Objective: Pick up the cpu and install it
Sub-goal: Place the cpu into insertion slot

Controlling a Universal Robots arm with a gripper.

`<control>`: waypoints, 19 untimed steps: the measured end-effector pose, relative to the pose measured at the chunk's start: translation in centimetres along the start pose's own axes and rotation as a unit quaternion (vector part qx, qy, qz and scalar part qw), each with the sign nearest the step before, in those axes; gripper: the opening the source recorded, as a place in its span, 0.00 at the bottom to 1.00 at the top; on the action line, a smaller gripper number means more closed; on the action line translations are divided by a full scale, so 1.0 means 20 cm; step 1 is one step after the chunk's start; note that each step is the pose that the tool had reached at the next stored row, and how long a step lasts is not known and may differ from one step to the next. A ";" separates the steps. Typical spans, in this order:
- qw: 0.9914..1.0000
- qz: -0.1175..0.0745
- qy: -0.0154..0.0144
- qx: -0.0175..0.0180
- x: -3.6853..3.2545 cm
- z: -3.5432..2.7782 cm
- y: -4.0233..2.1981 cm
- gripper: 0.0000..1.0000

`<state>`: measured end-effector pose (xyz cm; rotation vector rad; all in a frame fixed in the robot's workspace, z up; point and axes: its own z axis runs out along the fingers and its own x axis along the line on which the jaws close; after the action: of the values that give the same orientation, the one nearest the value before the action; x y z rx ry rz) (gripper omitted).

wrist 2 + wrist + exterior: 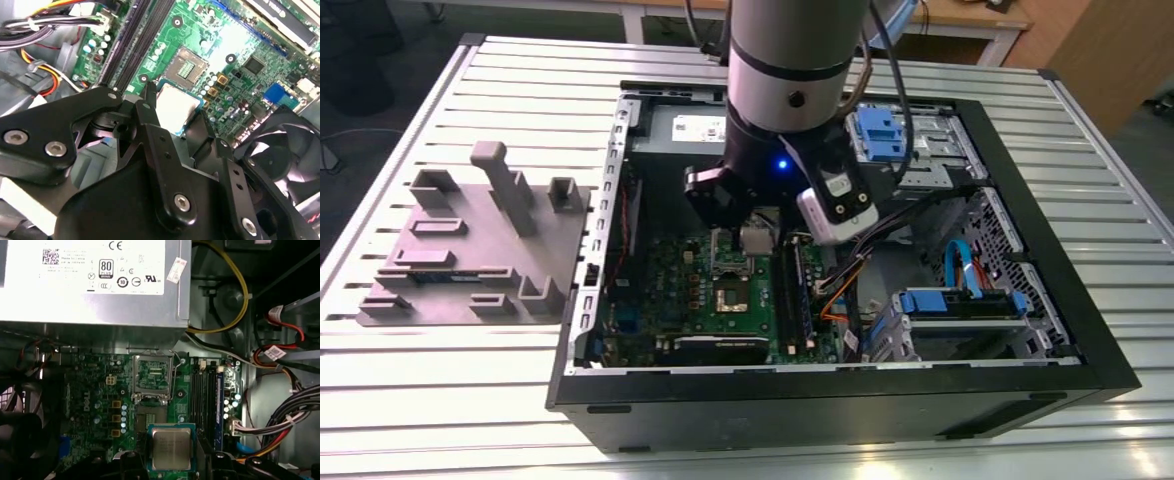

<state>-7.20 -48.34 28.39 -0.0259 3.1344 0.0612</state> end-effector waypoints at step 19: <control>1.000 0.002 0.000 0.002 0.053 0.157 -0.041 0.47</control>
<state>-8.23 -49.06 25.21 -0.0211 3.1348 0.0558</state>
